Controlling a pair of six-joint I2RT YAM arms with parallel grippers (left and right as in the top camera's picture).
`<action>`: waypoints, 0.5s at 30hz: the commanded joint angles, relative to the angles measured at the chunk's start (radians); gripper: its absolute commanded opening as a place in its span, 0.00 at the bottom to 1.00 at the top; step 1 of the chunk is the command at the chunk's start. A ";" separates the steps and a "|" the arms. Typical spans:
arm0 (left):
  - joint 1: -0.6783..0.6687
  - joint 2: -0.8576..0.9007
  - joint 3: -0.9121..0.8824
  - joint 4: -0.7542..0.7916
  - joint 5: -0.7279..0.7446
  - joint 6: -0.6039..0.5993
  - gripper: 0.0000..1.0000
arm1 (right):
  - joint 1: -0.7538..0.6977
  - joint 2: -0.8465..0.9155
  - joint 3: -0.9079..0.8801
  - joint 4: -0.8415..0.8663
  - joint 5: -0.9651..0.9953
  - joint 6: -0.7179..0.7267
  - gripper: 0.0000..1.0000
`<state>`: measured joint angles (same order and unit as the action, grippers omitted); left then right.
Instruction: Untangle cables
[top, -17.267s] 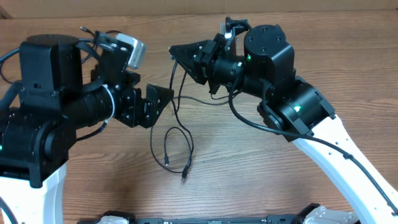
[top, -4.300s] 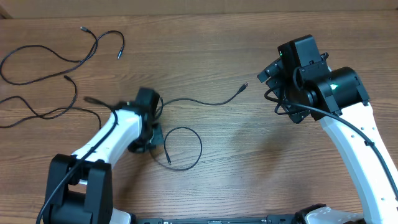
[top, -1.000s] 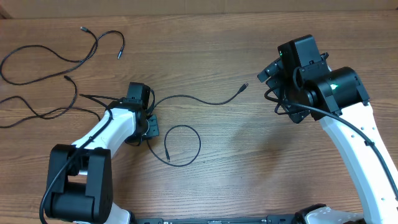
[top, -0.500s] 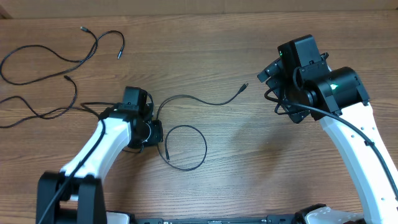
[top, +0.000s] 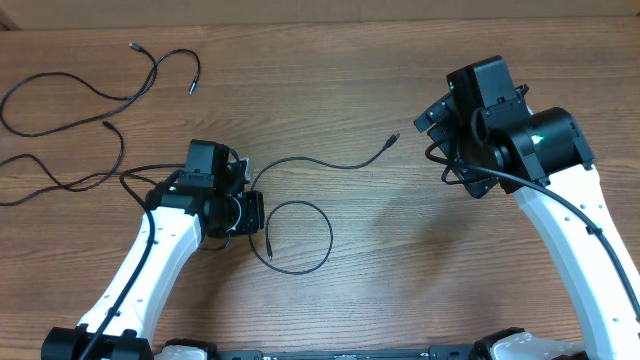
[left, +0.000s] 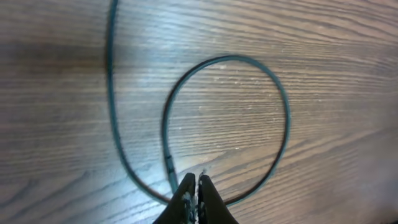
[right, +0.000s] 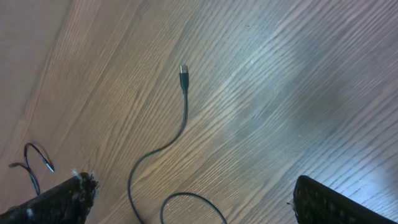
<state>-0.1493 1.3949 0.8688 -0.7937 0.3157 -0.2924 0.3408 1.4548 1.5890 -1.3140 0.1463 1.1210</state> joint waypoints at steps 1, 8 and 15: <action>0.001 -0.015 0.000 -0.042 -0.179 -0.160 0.05 | -0.003 -0.006 0.002 0.044 -0.011 -0.009 1.00; 0.117 -0.015 0.000 -0.090 -0.267 -0.285 0.17 | 0.092 0.042 -0.008 0.192 -0.416 -0.474 1.00; 0.325 -0.015 0.000 -0.116 -0.211 -0.343 1.00 | 0.305 0.211 -0.031 0.210 -0.315 -0.495 1.00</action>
<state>0.1051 1.3949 0.8688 -0.8940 0.0933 -0.5842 0.5755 1.5852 1.5772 -1.1110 -0.1577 0.7029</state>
